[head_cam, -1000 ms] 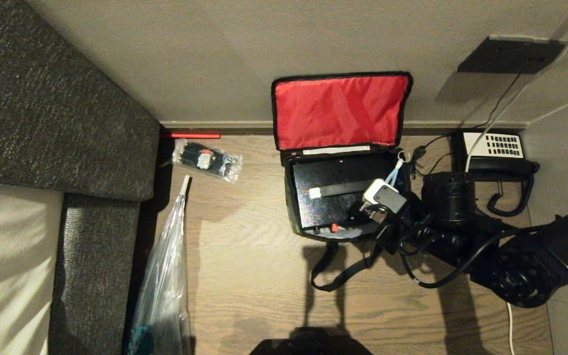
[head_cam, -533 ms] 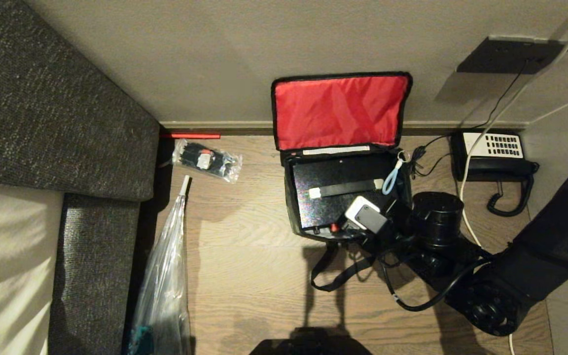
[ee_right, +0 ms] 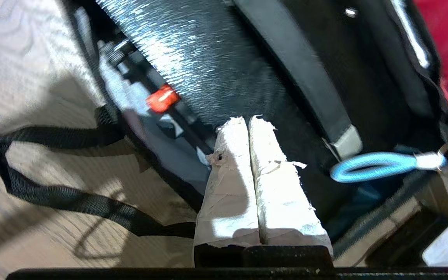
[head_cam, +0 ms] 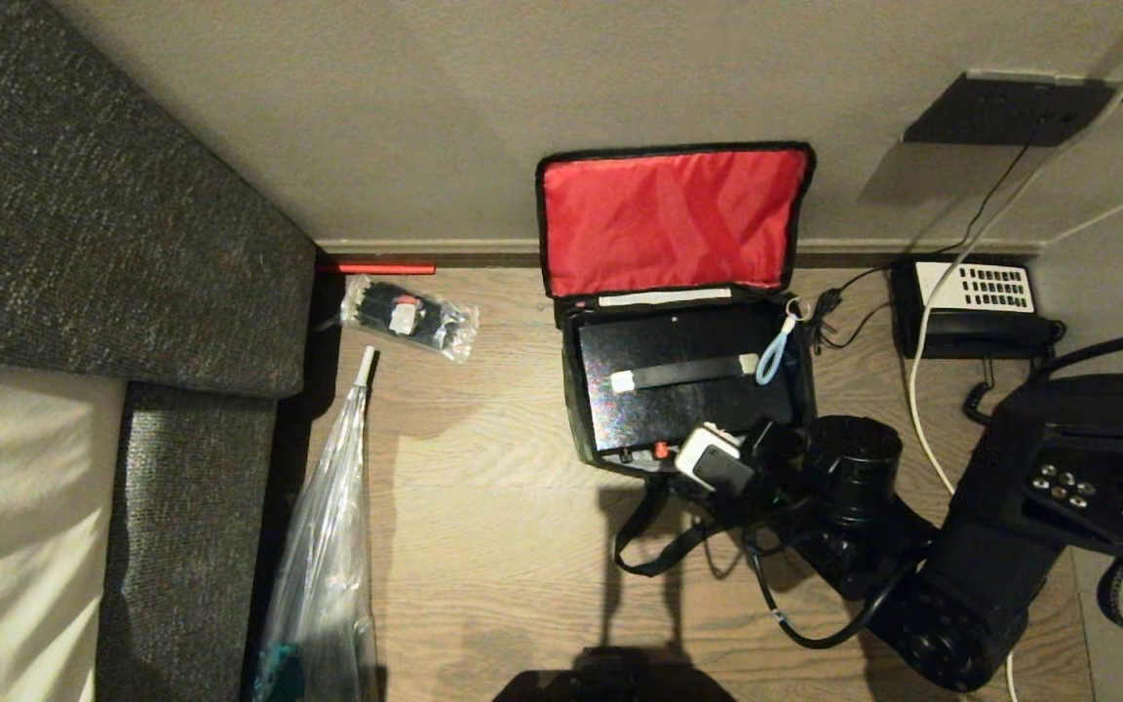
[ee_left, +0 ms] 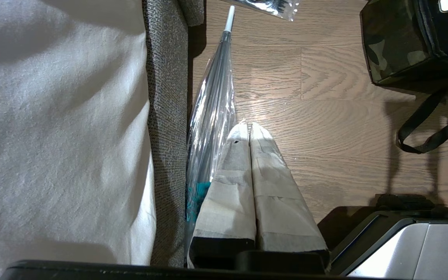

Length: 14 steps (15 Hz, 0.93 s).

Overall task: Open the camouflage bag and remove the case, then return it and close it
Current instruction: Grip the handle

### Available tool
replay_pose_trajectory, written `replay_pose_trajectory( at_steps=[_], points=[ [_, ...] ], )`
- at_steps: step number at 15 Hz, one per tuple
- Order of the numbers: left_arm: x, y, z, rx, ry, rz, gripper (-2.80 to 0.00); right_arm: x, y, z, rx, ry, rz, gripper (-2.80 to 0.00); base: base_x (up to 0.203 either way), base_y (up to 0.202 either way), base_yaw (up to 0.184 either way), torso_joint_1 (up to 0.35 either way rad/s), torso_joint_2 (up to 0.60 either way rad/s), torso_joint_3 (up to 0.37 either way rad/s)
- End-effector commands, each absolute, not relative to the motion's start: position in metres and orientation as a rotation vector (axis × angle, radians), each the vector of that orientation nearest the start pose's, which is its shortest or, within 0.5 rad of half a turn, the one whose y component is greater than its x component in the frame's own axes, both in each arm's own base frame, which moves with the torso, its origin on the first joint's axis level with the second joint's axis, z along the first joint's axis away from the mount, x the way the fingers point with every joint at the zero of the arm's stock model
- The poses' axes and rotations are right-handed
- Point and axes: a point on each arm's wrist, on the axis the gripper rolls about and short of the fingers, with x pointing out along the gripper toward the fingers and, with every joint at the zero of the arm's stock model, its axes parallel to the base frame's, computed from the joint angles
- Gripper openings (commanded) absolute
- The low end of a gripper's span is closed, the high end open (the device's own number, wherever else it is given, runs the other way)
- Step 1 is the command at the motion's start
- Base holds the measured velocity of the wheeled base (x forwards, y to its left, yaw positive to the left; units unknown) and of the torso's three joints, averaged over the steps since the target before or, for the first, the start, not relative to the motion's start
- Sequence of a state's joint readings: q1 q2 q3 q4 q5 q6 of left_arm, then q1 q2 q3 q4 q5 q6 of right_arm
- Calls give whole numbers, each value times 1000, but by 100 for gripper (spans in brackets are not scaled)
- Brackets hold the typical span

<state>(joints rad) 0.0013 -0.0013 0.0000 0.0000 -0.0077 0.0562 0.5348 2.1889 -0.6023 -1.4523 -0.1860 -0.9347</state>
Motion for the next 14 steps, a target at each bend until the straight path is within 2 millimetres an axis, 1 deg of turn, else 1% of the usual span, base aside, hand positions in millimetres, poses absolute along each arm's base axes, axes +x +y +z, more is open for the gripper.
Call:
replay_pose_trajectory(
  at_steps=[1,2,3,5,9,12,14],
  points=[
    [-23,0,75,57,1,-6,-280,306,168,42,-993,-18,389,-280,0,0,0,0,0,0],
    [-23,0,75,55,1,-6,-280,306,165,41,-993,-16,394,-280,0,0,0,0,0,0],
    [-23,0,75,57,3,-6,-280,308,161,39,-1009,-9,406,0,0,0,0,0,0,0],
    [-23,0,75,57,2,-6,-280,310,161,35,-1046,-4,403,0,0,0,0,0,0,0],
    [-23,0,75,57,1,-6,-280,310,161,38,-1049,-39,413,0,0,0,0,0,0,0],
    [-23,0,75,55,1,-6,-280,311,162,45,-1085,-77,400,0,0,0,0,0,0,0],
    [-23,0,75,57,1,-6,-280,317,159,57,-1116,-129,358,0,0,0,0,0,0,0]
  ],
)
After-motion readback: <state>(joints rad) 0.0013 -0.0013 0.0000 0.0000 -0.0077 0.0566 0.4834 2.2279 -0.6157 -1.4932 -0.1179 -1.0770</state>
